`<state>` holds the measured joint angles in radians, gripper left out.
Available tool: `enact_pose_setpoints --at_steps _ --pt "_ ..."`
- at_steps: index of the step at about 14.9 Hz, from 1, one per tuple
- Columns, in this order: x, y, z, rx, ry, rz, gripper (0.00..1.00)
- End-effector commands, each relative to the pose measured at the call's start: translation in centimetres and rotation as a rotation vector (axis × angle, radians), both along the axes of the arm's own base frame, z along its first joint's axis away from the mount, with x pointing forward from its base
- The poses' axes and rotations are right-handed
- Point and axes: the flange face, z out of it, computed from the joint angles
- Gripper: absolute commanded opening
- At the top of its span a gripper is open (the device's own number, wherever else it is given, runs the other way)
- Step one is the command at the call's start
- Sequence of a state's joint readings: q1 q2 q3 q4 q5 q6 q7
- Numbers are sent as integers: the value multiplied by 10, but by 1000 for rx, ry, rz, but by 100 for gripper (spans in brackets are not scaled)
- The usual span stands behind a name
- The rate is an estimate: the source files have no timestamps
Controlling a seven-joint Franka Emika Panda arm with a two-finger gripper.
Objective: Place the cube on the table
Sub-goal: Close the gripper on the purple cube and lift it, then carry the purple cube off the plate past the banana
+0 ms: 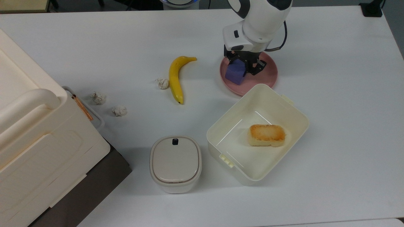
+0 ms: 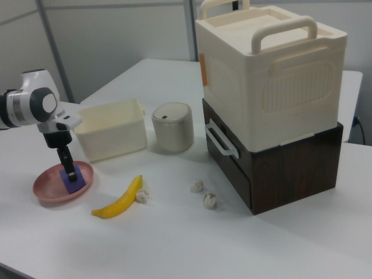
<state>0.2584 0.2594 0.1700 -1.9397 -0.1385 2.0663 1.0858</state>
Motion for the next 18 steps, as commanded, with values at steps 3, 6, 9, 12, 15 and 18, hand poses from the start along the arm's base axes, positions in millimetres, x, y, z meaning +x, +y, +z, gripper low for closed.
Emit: enact_pose_setpoints --at_steps 3,6,9,12,15,18 --pt "17 -53 50 -19 15 -131 27" --pt "44 -105 59 13 -18 -242 27" --pt "55 -143 61 46 -40 -323 27" --pt "68 -178 39 34 -65 -442 27" --pt "82 -211 20 28 -116 -544 27" --pt "94 -236 7 26 -169 -624 27"
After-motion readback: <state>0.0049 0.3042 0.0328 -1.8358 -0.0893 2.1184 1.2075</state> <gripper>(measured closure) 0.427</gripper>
